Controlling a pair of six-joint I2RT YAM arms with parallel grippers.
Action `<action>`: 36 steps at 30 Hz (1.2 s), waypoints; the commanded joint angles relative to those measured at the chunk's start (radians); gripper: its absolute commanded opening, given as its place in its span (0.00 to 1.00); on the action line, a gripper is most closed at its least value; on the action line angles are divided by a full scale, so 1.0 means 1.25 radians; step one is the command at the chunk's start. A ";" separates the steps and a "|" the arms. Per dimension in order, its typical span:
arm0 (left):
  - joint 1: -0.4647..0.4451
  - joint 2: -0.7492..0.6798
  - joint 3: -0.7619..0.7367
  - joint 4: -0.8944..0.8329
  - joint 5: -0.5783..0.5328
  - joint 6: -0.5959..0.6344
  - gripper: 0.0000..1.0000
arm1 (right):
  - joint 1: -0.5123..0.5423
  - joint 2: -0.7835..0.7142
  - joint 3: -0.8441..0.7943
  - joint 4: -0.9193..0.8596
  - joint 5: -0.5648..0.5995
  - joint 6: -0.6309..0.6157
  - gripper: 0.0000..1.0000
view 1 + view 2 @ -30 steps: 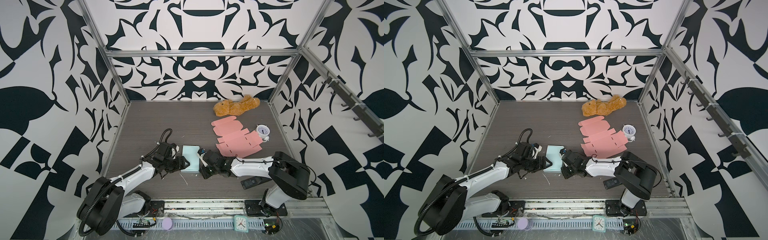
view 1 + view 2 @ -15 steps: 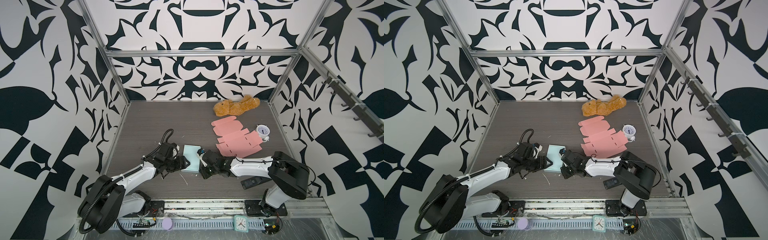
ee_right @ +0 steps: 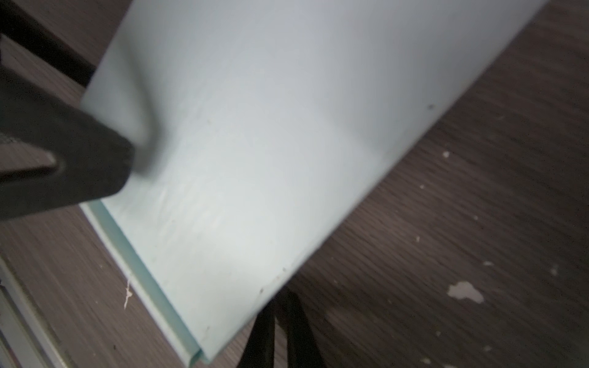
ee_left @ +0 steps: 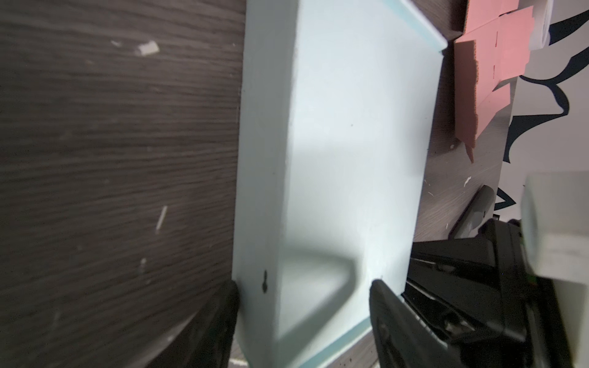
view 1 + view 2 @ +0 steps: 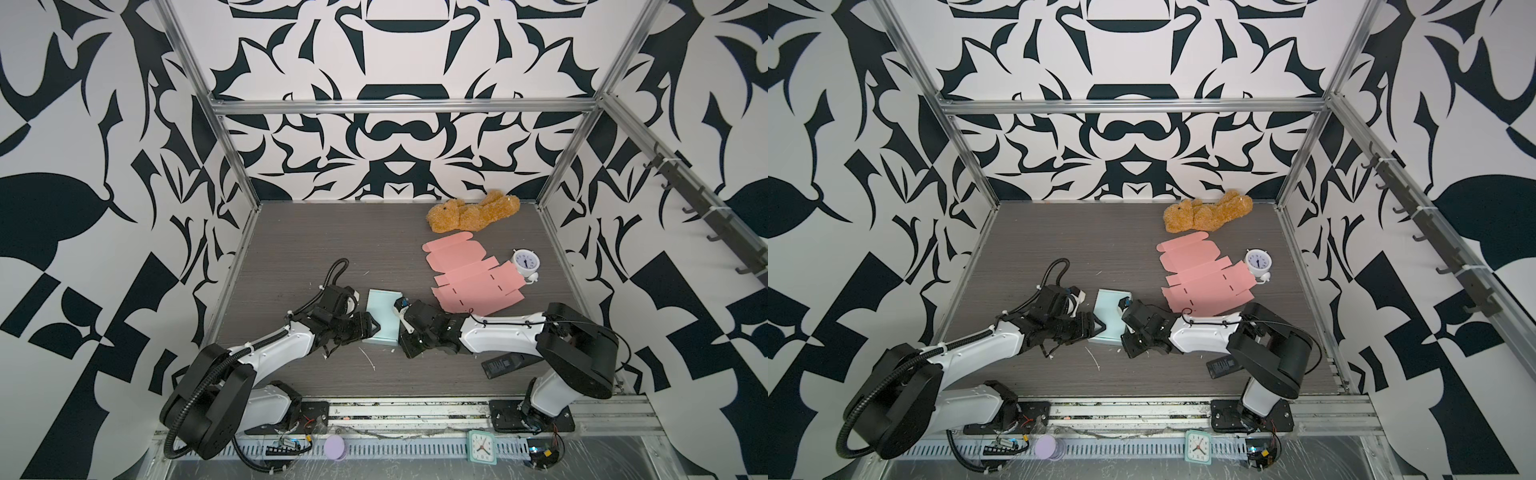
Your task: Fold the paper box
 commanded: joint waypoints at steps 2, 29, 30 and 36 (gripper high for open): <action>0.021 0.040 0.041 0.004 0.042 0.026 0.68 | 0.014 -0.014 0.006 0.022 -0.011 -0.016 0.15; -0.019 -0.225 0.023 -0.220 0.004 0.043 0.81 | -0.164 0.040 0.355 -0.338 -0.039 -0.311 0.75; -0.026 -0.234 0.018 -0.219 0.004 0.041 0.81 | -0.178 0.058 0.374 -0.348 -0.052 -0.310 0.76; -0.049 -0.251 0.005 -0.217 0.021 0.029 0.81 | -0.211 0.148 0.464 -0.361 -0.093 -0.304 0.81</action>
